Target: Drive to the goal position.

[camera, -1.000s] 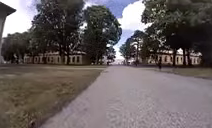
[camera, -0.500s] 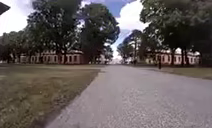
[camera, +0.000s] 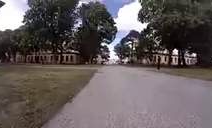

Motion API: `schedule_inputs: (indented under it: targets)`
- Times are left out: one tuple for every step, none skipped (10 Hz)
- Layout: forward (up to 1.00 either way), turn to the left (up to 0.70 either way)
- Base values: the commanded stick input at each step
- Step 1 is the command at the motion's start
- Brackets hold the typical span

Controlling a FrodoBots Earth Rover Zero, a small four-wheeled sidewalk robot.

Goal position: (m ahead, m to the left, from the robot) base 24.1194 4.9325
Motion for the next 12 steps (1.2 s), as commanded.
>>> schedule_inputs:
  targets:
    - [0.70,-0.02]
    - [0.70,-0.28]
    - [0.70,0.00]
    - [0.70,0.00]
    - [0.70,0.00]
    - [0.70,0.00]
    - [0.70,0.00]
    - [0.70,0.00]
    - [0.70,0.00]
    - [0.70,0.00]
    - [0.70,0.00]
    - [0.70,0.00]
